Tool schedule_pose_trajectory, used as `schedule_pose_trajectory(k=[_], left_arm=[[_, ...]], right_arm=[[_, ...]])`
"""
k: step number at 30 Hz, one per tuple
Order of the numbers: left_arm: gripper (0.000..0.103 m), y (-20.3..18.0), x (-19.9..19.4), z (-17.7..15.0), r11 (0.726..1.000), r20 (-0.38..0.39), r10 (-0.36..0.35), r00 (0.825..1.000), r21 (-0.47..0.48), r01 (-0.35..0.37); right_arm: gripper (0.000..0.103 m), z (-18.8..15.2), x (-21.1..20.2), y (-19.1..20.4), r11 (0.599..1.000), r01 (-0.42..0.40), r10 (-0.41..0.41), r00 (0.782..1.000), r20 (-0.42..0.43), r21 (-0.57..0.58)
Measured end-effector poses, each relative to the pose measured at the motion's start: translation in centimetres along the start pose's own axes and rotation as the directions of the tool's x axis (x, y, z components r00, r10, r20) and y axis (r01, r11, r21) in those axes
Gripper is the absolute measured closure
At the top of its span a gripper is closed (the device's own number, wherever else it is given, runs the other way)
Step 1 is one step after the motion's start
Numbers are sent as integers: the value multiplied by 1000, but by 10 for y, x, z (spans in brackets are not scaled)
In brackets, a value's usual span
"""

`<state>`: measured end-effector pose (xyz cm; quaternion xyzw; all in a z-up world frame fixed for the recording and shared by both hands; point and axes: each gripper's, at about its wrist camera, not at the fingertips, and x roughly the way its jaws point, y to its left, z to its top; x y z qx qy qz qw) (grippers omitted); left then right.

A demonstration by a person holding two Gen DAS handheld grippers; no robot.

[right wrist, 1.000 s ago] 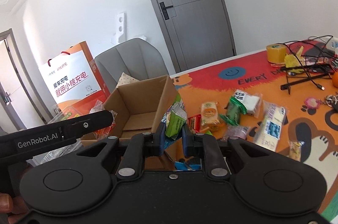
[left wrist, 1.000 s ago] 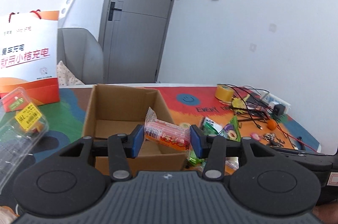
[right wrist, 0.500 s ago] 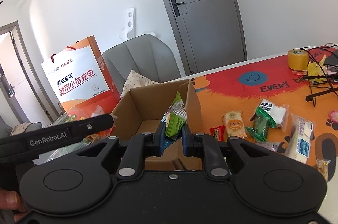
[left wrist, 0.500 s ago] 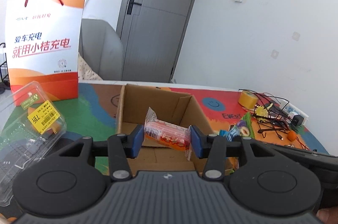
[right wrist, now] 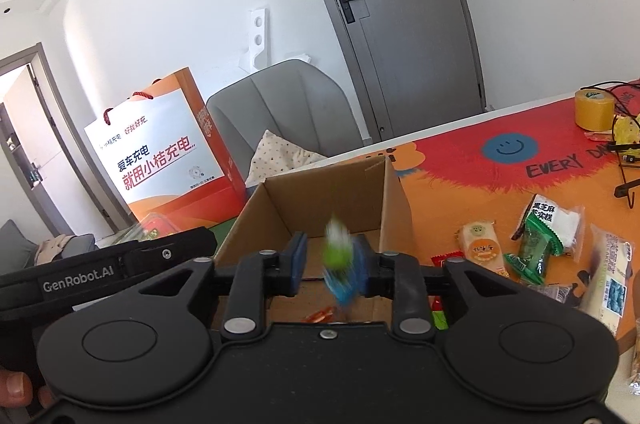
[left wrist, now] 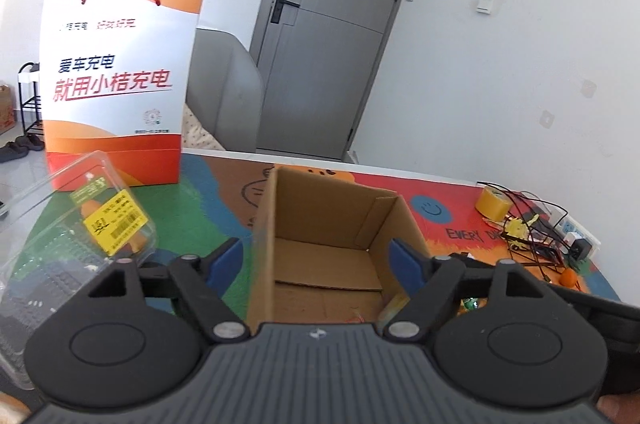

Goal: Organize snacks
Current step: 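Carry the candy stick in the left tool into the box and release while the right tool drops its snack, then grasp the blue wrapped snack with the left tool while the right grasps the sausage stick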

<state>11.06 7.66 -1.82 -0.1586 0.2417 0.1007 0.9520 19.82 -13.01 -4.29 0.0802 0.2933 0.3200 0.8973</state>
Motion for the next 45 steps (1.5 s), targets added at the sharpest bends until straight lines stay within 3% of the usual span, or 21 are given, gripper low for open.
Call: schedule_pose_trajectory(k=[5, 7, 16, 28, 45], left_arm=[[12, -4, -6, -4, 1000, -12, 23, 1000, -9, -23], [8, -8, -10, -6, 1000, -18, 24, 1000, -4, -24], [3, -38, -19, -20, 999, -42, -5, 999, 45, 7], [3, -80, -28, -40, 991, -63, -77, 995, 100, 83], [4, -112, -13, -70, 986, -96, -96, 991, 130, 108]], right_arm=[[57, -5, -15, -8, 999, 29, -29, 1000, -2, 24], [44, -8, -23, -11, 999, 50, -50, 999, 1, 21], [30, -21, -55, -36, 990, 129, -129, 992, 8, 53], [26, -34, -97, -71, 974, 203, -207, 978, 33, 100], [24, -56, -114, -120, 947, 277, -283, 959, 13, 164]])
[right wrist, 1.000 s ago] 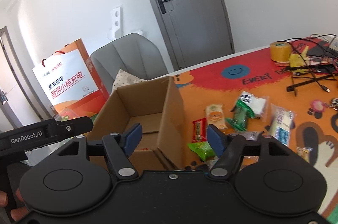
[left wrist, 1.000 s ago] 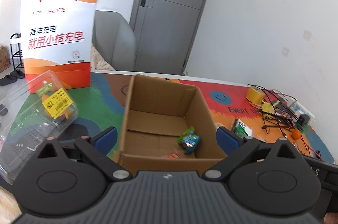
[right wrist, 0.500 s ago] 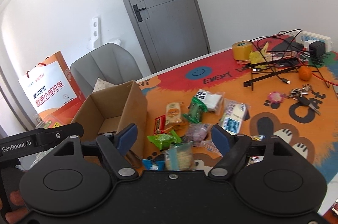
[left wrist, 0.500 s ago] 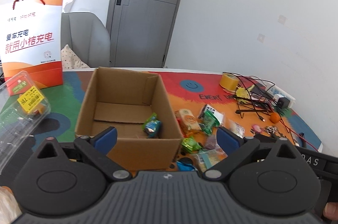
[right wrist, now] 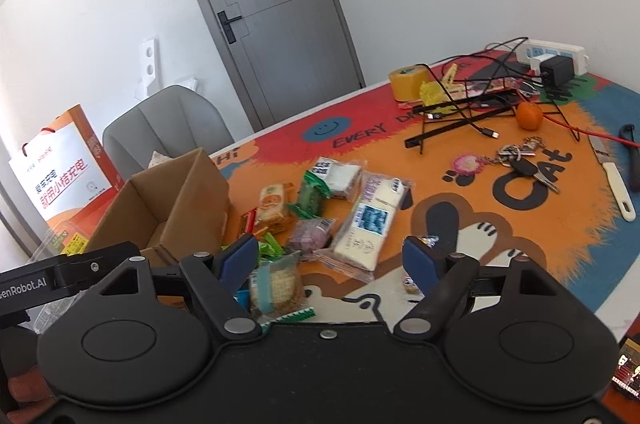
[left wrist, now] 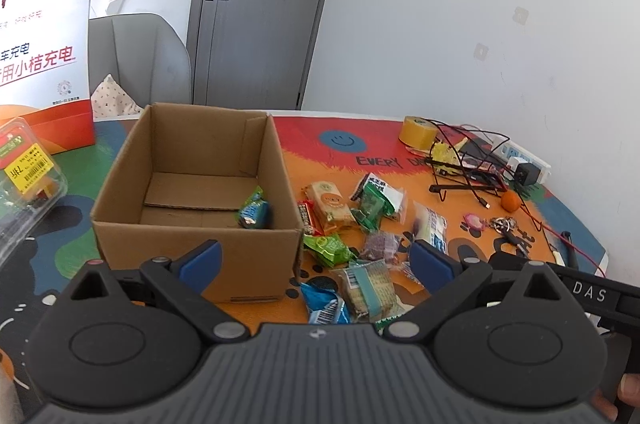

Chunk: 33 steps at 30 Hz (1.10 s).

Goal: Organize snacks
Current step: 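Grasp the blue wrapped snack with the left tool while the right grasps the sausage stick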

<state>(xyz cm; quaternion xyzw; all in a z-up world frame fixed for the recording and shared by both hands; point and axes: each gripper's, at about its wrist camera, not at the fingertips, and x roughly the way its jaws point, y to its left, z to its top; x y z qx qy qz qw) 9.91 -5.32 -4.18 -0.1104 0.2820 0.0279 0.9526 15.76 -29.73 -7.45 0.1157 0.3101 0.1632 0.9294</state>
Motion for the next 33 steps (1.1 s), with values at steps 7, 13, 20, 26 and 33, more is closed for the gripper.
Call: schedule_pose_trajectory(k=[7, 13, 20, 26, 33], left_arm=[[6, -9, 23, -12, 1000, -42, 3, 999, 7, -3], [14, -9, 43, -20, 1000, -74, 17, 997, -3, -17], [27, -3, 72, -31, 1000, -145, 23, 989, -17, -26], [40, -2, 90, -37, 999, -198, 10, 980, -35, -17], [72, -2, 89, -38, 999, -179, -25, 984, -33, 20]], right_arm=[[24, -7, 15, -21, 999, 43, -42, 999, -20, 21], [26, -12, 31, -30, 998, 63, -62, 997, -53, 16], [35, -17, 56, -38, 995, 97, -95, 991, -90, 17], [36, -18, 72, -40, 993, 122, -121, 987, -109, 2], [50, -20, 87, -34, 981, 184, -189, 976, -107, -57]])
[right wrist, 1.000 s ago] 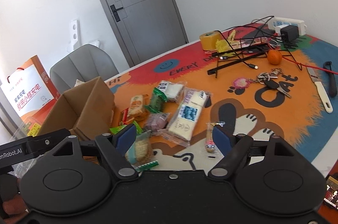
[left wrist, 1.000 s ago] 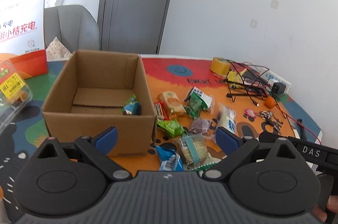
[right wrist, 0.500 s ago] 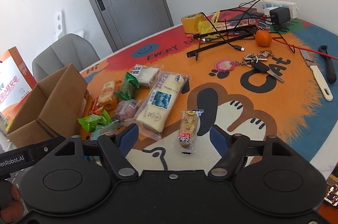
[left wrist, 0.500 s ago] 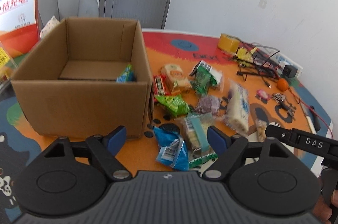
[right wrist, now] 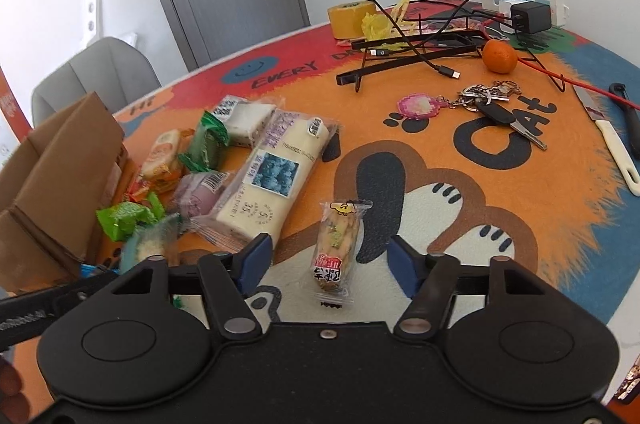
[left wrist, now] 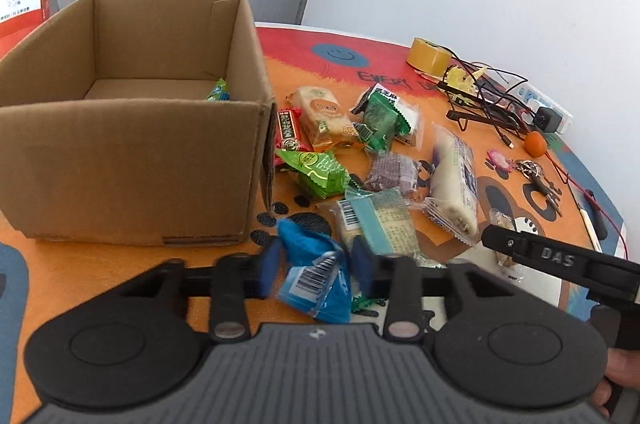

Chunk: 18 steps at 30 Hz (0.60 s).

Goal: Organize snacks
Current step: 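Grasp the blue wrapped snack with the left tool while the right grasps the sausage stick, then carry the blue snack and sausage stick into the box and open both tools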

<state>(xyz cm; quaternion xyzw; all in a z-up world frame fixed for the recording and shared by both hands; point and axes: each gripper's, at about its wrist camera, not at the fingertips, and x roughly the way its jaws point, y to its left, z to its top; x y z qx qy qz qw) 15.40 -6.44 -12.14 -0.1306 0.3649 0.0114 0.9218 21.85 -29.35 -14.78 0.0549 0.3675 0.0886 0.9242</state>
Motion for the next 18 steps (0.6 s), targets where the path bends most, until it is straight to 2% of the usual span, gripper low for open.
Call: schedule_pose_trajectory(k=[3, 4, 16, 18], left_arm=[[73, 0, -1, 0, 1000, -8, -10, 1000, -1, 10], [74, 0, -2, 0, 1000, -8, -14, 1000, -4, 14], [74, 4, -18, -2, 999, 29, -41, 999, -16, 41], [74, 6, -21, -1, 999, 37, -37, 999, -21, 38]], right_arm=[[76, 1, 1, 5, 998, 46, -46, 999, -4, -41], [82, 1, 1, 4, 998, 45, -45, 999, -9, -42], [83, -1, -14, 1, 999, 32, -31, 999, 6, -21], [80, 0, -14, 1, 1000, 18, -18, 1000, 2, -12]])
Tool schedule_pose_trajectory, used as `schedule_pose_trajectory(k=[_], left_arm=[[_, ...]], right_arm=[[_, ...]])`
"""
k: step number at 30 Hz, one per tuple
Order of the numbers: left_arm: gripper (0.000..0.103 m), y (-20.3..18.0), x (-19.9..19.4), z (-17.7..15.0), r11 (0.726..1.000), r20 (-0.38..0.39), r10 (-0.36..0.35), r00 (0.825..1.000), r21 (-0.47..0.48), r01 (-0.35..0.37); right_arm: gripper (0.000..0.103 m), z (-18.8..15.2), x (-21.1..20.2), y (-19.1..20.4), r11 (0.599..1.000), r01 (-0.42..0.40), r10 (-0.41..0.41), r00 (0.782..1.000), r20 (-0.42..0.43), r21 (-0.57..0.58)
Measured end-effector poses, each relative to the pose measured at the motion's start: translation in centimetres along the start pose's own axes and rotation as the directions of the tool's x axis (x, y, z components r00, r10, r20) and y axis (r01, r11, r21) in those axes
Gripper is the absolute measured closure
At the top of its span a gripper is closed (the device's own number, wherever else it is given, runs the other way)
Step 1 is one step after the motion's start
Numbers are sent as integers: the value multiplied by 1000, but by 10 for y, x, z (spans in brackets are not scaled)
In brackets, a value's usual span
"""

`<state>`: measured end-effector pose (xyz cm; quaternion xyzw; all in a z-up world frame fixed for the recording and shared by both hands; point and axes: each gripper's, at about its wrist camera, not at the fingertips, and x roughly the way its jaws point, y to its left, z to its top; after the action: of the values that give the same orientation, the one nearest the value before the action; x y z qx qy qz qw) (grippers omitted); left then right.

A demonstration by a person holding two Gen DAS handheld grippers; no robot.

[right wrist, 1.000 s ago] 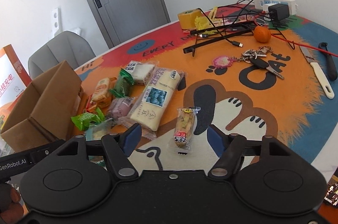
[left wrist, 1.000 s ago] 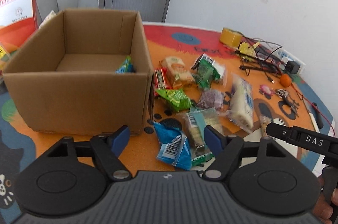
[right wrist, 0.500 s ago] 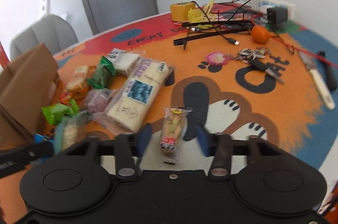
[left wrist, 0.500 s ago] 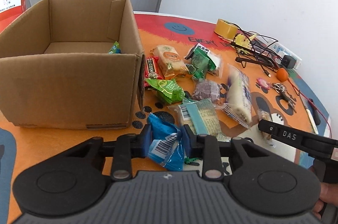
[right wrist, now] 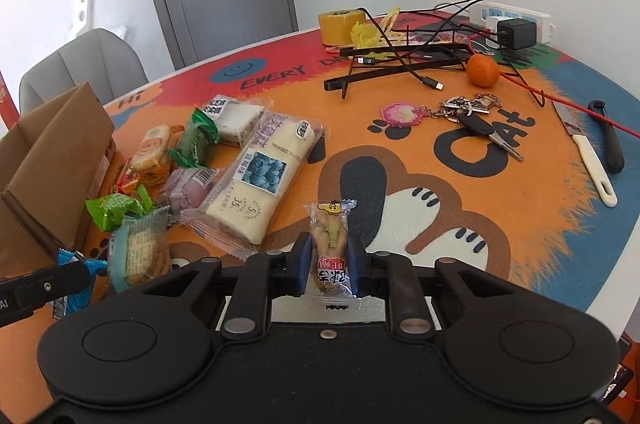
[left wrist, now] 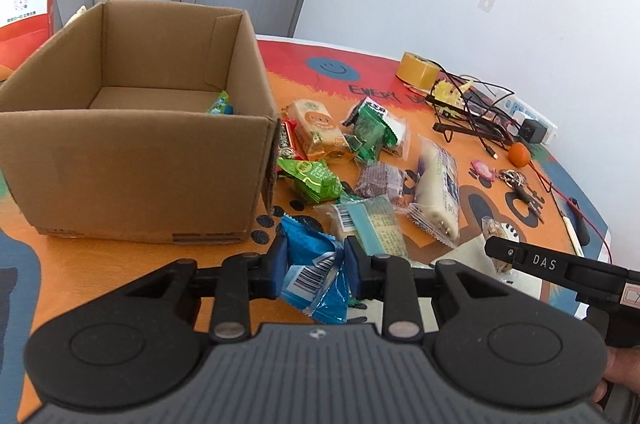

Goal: Organize snacks
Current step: 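Carry the blue snack and sausage stick into the box and open both tools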

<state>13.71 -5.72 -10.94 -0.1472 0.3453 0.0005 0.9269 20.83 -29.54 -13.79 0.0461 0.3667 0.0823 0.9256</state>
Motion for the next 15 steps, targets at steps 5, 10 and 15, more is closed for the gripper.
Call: schedule_pose_trajectory(k=[5, 10, 15], left_arm=[[74, 3, -3, 1, 1000, 7, 13, 1000, -9, -13], [74, 4, -3, 2, 1000, 6, 19, 1000, -15, -19], [74, 5, -4, 2, 1000, 3, 16, 1000, -19, -16]], right_arm=[[46, 3, 3, 2, 1000, -6, 6, 1000, 8, 9], [46, 5, 13, 6, 1000, -17, 17, 1000, -7, -1], [70, -2, 18, 17, 996, 9, -10, 1000, -11, -89]])
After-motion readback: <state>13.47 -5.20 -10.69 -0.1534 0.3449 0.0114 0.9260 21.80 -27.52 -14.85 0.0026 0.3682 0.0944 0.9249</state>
